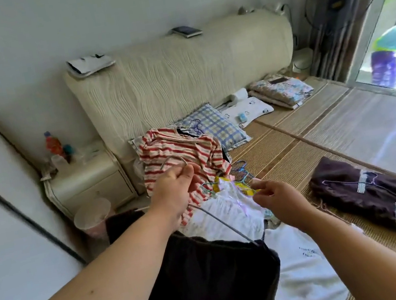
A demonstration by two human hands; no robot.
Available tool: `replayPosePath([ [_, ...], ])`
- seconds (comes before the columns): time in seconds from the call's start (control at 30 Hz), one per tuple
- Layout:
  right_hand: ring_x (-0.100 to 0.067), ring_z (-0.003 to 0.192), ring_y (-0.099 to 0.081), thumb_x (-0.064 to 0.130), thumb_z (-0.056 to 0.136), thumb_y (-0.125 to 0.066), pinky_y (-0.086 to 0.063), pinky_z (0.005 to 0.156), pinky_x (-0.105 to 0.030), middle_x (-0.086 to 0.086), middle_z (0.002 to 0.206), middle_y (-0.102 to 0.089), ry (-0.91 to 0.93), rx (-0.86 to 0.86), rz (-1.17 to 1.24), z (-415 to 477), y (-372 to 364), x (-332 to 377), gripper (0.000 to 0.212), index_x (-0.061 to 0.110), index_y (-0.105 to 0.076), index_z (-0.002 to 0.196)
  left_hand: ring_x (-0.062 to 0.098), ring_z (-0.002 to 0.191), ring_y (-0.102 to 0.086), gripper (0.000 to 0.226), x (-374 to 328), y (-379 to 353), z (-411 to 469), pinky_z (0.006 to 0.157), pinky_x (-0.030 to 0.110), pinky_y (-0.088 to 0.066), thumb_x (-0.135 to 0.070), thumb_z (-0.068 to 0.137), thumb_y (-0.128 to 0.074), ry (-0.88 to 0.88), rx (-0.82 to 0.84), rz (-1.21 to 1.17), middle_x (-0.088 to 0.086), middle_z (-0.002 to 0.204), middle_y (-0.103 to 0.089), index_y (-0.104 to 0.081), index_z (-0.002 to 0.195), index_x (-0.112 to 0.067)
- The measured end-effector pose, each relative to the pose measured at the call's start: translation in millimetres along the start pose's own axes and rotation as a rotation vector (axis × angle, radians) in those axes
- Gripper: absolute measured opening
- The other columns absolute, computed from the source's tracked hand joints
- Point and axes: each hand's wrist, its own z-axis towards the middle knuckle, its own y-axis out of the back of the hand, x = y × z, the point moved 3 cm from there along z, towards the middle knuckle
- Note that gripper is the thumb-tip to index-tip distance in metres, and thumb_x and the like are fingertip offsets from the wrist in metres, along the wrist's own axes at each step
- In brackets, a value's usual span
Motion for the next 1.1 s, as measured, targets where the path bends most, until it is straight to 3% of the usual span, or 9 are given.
replayPosePath([
  [0.17,-0.012,0.073,-0.060,0.028,0.085,-0.065,-0.043,0.064,-0.025,0.017,0.083,-0.065,-0.042,-0.069,-0.063,64,19,-24,0.029,0.030,-0.064,0.113,0.001,0.057,-0.057,0.039,16,-45,75,0.045,0.022,-0.043,-0.030,0.096,-0.052,0.000,0.072,0.101,-0.022,0.053,-0.062,-0.069,0.062,-0.039],
  [0.27,-0.010,0.081,-0.060,0.029,0.085,-0.064,-0.043,0.070,-0.022,0.011,0.101,-0.065,-0.060,-0.052,-0.100,120,29,-45,0.035,0.031,-0.060,0.120,0.005,0.061,-0.057,0.037,26,-84,131,0.056,0.024,-0.048,-0.030,0.095,-0.053,-0.009,0.078,0.142,-0.017,0.054,-0.062,-0.066,0.061,-0.036],
  [0.3,-0.008,0.077,-0.060,0.029,0.086,-0.063,-0.044,0.066,-0.020,0.010,0.105,-0.065,-0.068,-0.046,-0.102,138,32,-51,0.036,0.032,-0.058,0.121,0.006,0.063,-0.056,0.033,29,-96,149,0.061,0.024,-0.049,-0.029,0.095,-0.054,-0.015,0.081,0.148,-0.014,0.057,-0.063,-0.065,0.064,-0.035],
  [0.37,-0.002,0.069,-0.059,0.030,0.087,-0.061,-0.045,0.055,-0.016,0.011,0.110,-0.062,-0.095,-0.034,-0.106,183,39,-69,0.039,0.035,-0.054,0.125,0.001,0.059,-0.056,0.030,37,-124,190,0.055,0.014,-0.048,-0.027,0.095,-0.054,-0.014,0.090,0.160,-0.013,0.061,-0.062,-0.063,0.068,-0.035],
  [0.47,-0.011,0.087,-0.061,0.031,0.086,-0.064,-0.051,0.074,-0.027,0.006,0.116,-0.059,-0.126,-0.013,-0.123,244,44,-97,0.051,0.035,-0.046,0.134,-0.003,0.050,-0.054,0.035,58,-157,247,0.045,0.012,-0.044,-0.024,0.097,-0.052,0.031,0.090,0.159,-0.012,0.057,-0.061,-0.065,0.065,-0.033],
  [0.57,-0.015,0.094,-0.061,0.031,0.085,-0.065,-0.054,0.084,-0.037,0.003,0.122,-0.058,-0.175,0.029,-0.127,302,43,-133,0.061,0.036,-0.038,0.139,0.001,0.059,-0.055,0.031,85,-190,302,0.053,0.020,-0.043,-0.023,0.098,-0.049,0.066,0.120,0.220,-0.009,0.064,-0.061,-0.065,0.072,-0.032],
  [0.8,-0.018,0.109,-0.058,0.033,0.082,-0.066,-0.049,0.091,-0.033,-0.002,0.136,-0.052,-0.281,0.142,-0.212,391,5,-220,0.074,0.032,-0.028,0.145,0.001,0.064,-0.058,0.027,153,-239,386,0.046,0.007,-0.038,-0.020,0.098,-0.048,0.192,0.140,0.211,-0.008,0.069,-0.063,-0.068,0.080,-0.025],
  [0.9,-0.021,0.114,-0.054,0.035,0.075,-0.073,-0.045,0.092,-0.032,-0.003,0.141,-0.046,-0.358,0.227,-0.226,418,-26,-262,0.088,0.028,-0.023,0.147,0.002,0.065,-0.059,0.028,190,-247,412,0.049,0.010,-0.038,-0.022,0.098,-0.048,0.235,0.140,0.236,-0.010,0.064,-0.063,-0.067,0.078,-0.026],
  [1.1,-0.023,0.125,-0.045,0.039,0.073,-0.074,-0.040,0.099,-0.032,-0.005,0.145,-0.039,-0.394,0.292,-0.282,468,-76,-325,0.092,0.018,-0.023,0.147,0.000,0.066,-0.062,0.036,256,-245,446,0.057,0.018,-0.041,-0.026,0.098,-0.047,0.326,0.158,0.241,-0.016,0.062,-0.064,-0.071,0.073,-0.036],
])
